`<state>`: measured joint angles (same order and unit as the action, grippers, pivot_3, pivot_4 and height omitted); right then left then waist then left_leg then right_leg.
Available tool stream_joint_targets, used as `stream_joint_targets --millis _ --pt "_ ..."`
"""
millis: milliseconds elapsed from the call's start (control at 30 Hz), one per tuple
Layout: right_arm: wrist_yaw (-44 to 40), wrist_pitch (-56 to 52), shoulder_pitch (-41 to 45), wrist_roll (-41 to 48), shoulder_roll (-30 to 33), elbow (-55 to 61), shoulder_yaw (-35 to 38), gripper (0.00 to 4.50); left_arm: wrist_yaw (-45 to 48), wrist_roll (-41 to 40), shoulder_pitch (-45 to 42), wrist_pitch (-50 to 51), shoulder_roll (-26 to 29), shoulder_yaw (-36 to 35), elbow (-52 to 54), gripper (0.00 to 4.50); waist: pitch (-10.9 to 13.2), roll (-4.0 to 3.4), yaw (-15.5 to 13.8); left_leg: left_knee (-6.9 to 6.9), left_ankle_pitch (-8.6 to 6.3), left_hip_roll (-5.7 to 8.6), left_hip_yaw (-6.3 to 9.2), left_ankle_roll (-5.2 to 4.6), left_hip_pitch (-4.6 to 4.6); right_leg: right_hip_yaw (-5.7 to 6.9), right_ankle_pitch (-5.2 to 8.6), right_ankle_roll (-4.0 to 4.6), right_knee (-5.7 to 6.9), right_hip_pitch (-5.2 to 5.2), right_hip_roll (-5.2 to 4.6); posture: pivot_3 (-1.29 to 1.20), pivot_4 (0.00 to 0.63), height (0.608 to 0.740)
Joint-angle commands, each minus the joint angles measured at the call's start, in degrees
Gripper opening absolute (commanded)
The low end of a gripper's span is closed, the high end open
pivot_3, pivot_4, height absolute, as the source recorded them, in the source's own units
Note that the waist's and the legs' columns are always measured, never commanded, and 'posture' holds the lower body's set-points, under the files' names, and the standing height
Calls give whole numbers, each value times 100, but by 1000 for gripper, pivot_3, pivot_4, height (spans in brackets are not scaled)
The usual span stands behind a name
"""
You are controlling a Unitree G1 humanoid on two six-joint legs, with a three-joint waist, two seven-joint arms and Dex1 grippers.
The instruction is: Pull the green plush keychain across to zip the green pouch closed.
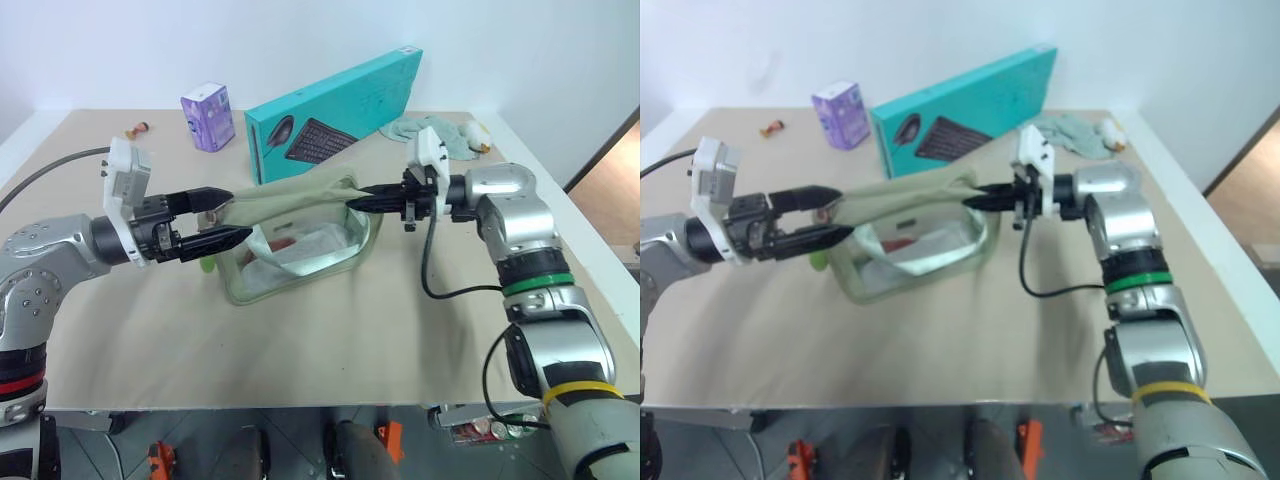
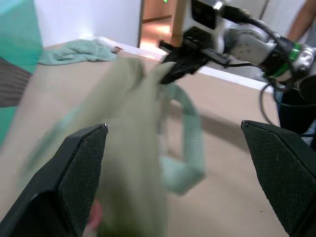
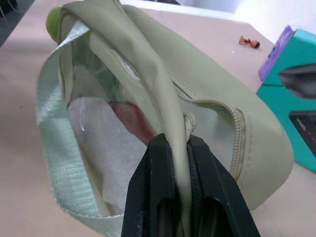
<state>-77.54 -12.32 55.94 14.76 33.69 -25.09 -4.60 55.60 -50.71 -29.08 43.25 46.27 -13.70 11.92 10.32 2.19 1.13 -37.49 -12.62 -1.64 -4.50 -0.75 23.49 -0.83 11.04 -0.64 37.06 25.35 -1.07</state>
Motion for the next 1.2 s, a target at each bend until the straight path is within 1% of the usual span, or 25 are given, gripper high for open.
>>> stream_joint_targets --millis 33,200,267,367,567,700,800,933,1200 --pt "287 -929 -344 494 463 1590 464 61 205 229 -160 -280 103 -32 -215 4500 1 -1 -2 0 0 1 0 0 3 0 0 0 0 3 -2 0 150 740" --pt "1145 -2516 -1359 998 1056 3673 1017 61 407 650 -261 -637 74 88 -646 4500 0 -1 -5 0 -3 -1 7 4 7 6 7 3 0 3 -5 0 150 740" --pt "1560 -3046 -1799 1249 1134 4390 1300 61 444 778 -338 -765 9 130 -812 4500 0 0 -3 0 -3 -1 7 5 6 8 8 2 0 4 -7 0 150 740" --pt "2078 -3388 -2261 1444 1050 5007 1501 61 491 1004 -472 -1020 -106 237 -1062 4500 0 0 11 -1 -3 -5 4 5 2 6 6 2 0 3 -10 0 150 740" --pt "2610 -3173 -2723 1427 905 5132 1553 61 555 1369 -806 -1370 -399 426 -1631 4500 0 1 3 -7 2 -2 -1 2 -7 3 6 17 0 -4 3 0 150 740" --pt "2754 -2974 -3046 1376 951 5190 1564 61 575 1375 -574 -1211 -365 323 -1691 4500 0 3 8 -7 1 0 -5 -1 -1 -5 -5 -11 -2 -2 2 0 150 740" --pt "2823 -2910 -3068 1400 962 5185 1544 61 631 1400 -196 -1222 -282 252 -1534 4500 0 3 16 -4 -3 -1 -6 -4 -2 -9 0 -12 -1 0 3 0 150 740" --pt "2846 -2840 -3066 1451 953 5143 1514 61 504 1365 178 -1181 -322 184 -1199 4500 1 4 3 -4 -4 -4 4 -3 1 -2 4 -7 -1 0 3 0 150 740" --pt "2816 -2714 -2944 1399 966 4981 1376 61 129 1713 106 -1664 -573 272 -1231 4500 1 5 0 -10 -3 -1 -2 -3 -1 -2 1 -4 -1 -4 -2 0 150 740"
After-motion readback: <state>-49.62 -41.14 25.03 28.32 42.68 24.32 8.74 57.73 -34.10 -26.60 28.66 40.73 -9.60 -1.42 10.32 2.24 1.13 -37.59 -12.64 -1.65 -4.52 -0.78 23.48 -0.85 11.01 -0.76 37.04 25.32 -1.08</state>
